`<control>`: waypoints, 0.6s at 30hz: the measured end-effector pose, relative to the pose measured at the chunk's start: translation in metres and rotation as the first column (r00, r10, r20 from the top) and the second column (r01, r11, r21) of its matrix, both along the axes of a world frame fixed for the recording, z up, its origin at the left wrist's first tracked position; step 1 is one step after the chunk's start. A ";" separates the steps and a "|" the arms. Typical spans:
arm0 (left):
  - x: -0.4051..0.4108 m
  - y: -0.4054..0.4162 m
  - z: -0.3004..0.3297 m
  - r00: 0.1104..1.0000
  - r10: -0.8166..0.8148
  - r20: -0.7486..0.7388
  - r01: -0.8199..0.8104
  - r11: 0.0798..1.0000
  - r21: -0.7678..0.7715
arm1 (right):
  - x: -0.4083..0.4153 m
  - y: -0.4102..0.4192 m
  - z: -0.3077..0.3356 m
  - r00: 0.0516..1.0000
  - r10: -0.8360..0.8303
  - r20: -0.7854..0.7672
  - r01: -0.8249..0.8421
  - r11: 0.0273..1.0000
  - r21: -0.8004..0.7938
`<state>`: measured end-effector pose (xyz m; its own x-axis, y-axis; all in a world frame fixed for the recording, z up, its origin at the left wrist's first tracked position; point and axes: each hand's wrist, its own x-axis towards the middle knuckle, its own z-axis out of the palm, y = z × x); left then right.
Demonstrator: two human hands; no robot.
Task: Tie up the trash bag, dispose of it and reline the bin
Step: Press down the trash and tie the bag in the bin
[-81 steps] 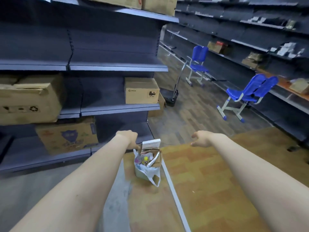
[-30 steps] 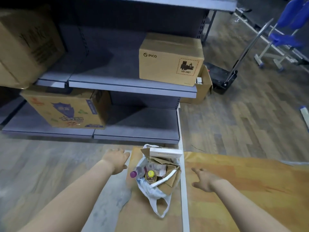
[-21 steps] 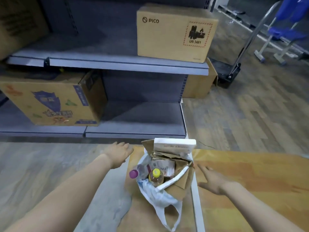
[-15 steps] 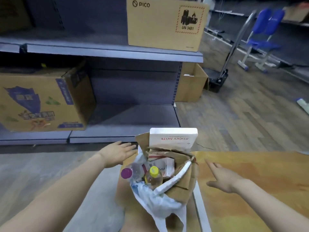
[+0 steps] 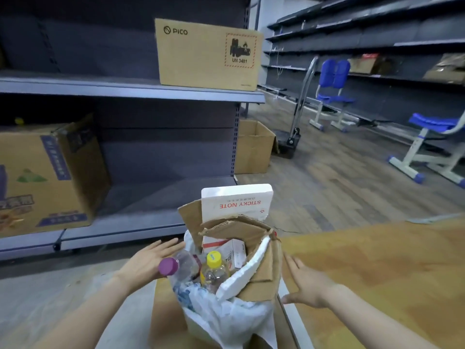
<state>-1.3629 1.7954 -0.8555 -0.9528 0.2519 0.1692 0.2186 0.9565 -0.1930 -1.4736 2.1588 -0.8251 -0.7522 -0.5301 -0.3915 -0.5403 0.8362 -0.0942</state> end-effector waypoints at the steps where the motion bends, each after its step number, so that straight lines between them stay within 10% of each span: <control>1: 0.002 0.001 -0.001 0.998 -0.033 -0.045 0.034 0.999 0.014 | 0.001 0.002 0.000 1.000 -0.006 -0.007 0.006 1.000 -0.001; 18: 0.032 0.082 -0.025 0.949 -0.110 -0.295 0.128 0.991 0.042 | 0.017 -0.011 0.000 1.000 0.000 -0.001 -0.001 0.997 -0.078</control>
